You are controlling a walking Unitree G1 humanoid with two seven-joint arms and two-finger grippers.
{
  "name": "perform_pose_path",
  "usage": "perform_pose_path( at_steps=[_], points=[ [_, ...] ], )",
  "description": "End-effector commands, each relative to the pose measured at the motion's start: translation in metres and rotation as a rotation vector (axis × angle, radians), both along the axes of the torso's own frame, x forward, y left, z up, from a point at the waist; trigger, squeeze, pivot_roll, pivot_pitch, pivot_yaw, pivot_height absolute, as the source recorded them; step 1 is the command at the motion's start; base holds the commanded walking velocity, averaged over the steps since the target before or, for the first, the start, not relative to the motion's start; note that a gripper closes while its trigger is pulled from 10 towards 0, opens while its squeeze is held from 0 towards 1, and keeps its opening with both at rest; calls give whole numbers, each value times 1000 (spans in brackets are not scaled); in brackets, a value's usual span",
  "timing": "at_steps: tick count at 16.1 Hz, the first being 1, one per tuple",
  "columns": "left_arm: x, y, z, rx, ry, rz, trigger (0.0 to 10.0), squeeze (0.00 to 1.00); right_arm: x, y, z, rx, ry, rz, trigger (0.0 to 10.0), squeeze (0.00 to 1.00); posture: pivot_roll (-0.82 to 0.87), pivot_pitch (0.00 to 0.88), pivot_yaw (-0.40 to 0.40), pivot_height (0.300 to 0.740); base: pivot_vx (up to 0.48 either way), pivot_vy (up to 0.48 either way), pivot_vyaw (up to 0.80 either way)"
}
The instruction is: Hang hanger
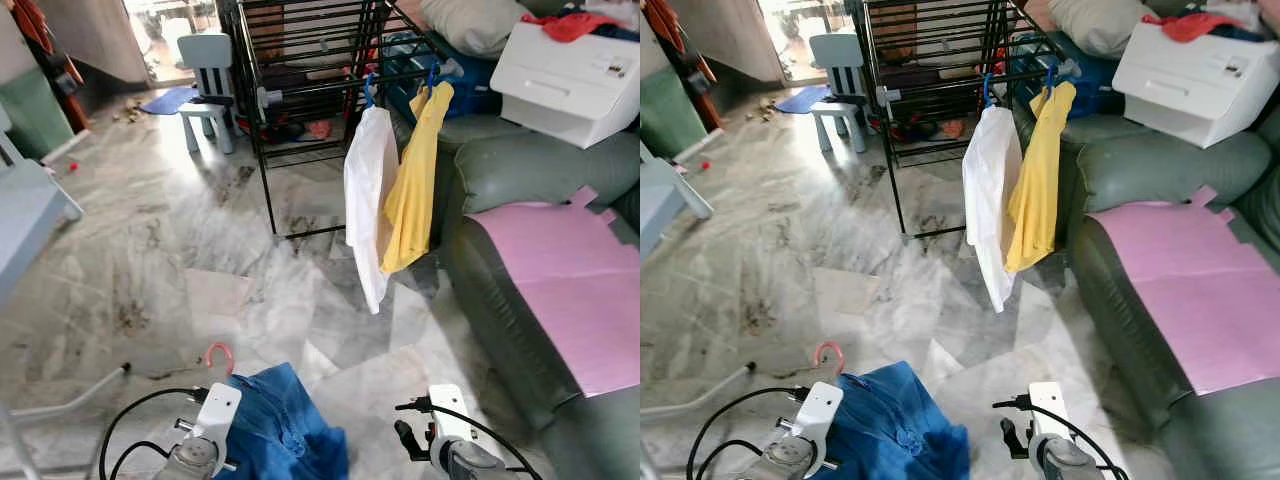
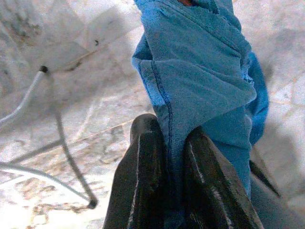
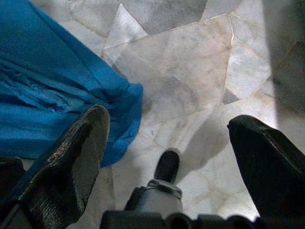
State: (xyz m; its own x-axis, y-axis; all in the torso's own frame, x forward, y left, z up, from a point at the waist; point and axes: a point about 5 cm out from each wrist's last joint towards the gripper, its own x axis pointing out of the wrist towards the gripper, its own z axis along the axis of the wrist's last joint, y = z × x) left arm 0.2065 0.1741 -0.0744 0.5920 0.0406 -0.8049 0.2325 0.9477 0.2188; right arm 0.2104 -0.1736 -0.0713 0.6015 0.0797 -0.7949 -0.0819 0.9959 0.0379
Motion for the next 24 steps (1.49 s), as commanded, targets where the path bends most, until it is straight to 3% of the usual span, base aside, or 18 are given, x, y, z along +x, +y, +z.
perform_pose_path(
  at_steps=[1,7,9,11,15,24],
  points=[
    [-1,4,0,7,0,30,10000,0,4,0,2,-7,-4,21,10000,0,-45,0,20,740,0,0,0],
    [-2,5,0,11,-1,28,10000,0,3,4,1,-9,-4,24,10000,0,-55,0,29,740,0,0,0],
    [1,5,1,9,-6,23,10000,0,1,5,0,-22,-3,42,10000,0,-63,0,40,740,0,0,800],
    [8,2,5,-30,-35,66,10000,0,-3,4,-2,-10,3,-15,10000,0,-72,0,50,740,0,0,775],
    [12,-1,7,-27,-32,34,10000,0,-4,-5,-2,-33,-6,-64,10000,0,-79,0,59,740,0,0,0],
    [0,2,0,-26,19,50,10000,0,-9,-12,-4,-60,15,-116,10000,0,-100,0,85,740,0,0,0]
  ],
)
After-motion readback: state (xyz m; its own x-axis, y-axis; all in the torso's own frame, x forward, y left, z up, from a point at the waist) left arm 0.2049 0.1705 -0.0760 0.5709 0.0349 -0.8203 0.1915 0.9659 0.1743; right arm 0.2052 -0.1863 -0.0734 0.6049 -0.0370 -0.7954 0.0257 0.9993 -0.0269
